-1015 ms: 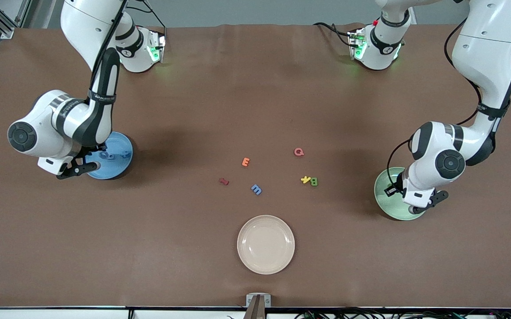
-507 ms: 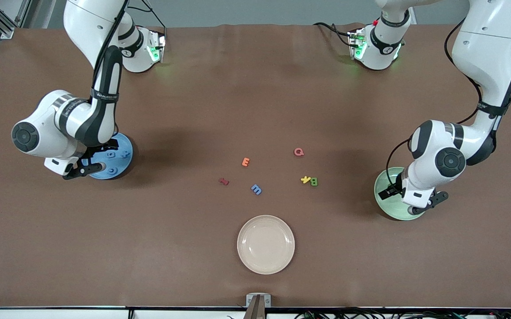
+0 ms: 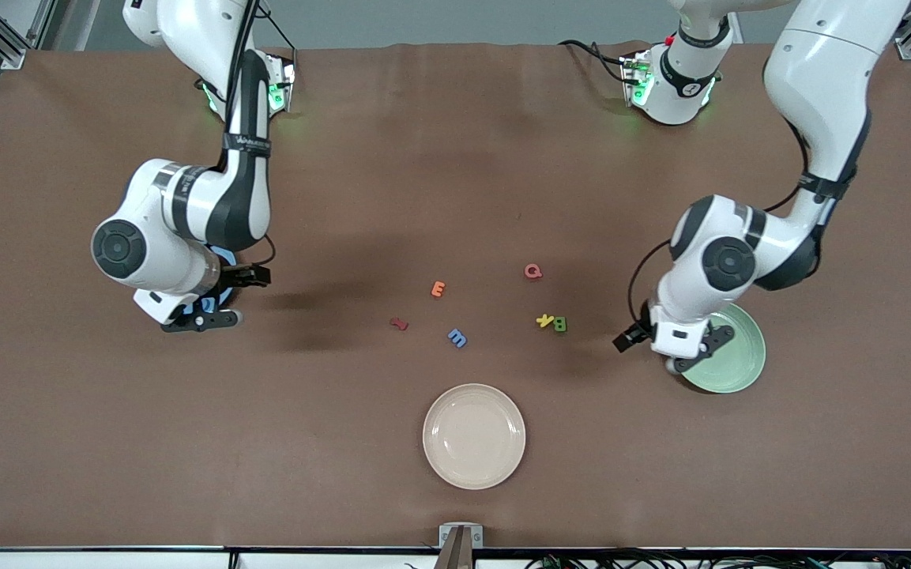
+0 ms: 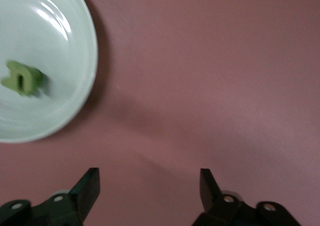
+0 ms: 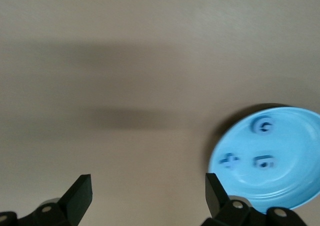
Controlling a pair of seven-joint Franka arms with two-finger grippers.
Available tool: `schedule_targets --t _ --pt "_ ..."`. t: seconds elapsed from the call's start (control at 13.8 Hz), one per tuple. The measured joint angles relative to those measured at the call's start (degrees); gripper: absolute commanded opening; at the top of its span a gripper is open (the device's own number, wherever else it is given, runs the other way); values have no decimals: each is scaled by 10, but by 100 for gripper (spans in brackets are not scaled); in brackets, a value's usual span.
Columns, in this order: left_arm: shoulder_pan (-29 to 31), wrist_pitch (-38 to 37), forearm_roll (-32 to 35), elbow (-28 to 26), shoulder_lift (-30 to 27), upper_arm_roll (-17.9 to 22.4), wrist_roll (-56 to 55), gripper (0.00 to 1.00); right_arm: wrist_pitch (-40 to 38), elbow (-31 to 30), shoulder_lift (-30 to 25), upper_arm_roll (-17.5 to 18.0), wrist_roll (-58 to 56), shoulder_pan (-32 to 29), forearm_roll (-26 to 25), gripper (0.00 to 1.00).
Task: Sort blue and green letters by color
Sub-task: 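Grasp the green B with the left gripper while the right gripper reaches blue E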
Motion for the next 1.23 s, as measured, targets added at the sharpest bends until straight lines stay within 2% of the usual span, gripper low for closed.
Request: schedule_targets --t 0.14,0.29,0.65,0.94,1.09,1.23 --pt "-26 0 0 6 8 0 -47 82 -9 36 -1 22 72 0 1 100" --pt "-41 0 0 15 21 1 -81 79 -7 70 -2 61 166 -1 3 100" --pt "-73 5 0 33 61 2 -140 74 80 136 -1 184 409 -6 7 100" --pt "-86 28 0 38 84 3 -150 71 161 155 6 293 531 -55 7 100" --pt "-86 36 0 38 92 3 -151 69 163 189 25 324 566 -80 7 100" --pt "-88 40 0 39 98 3 -151 65 162 228 53 331 599 -88 7 100"
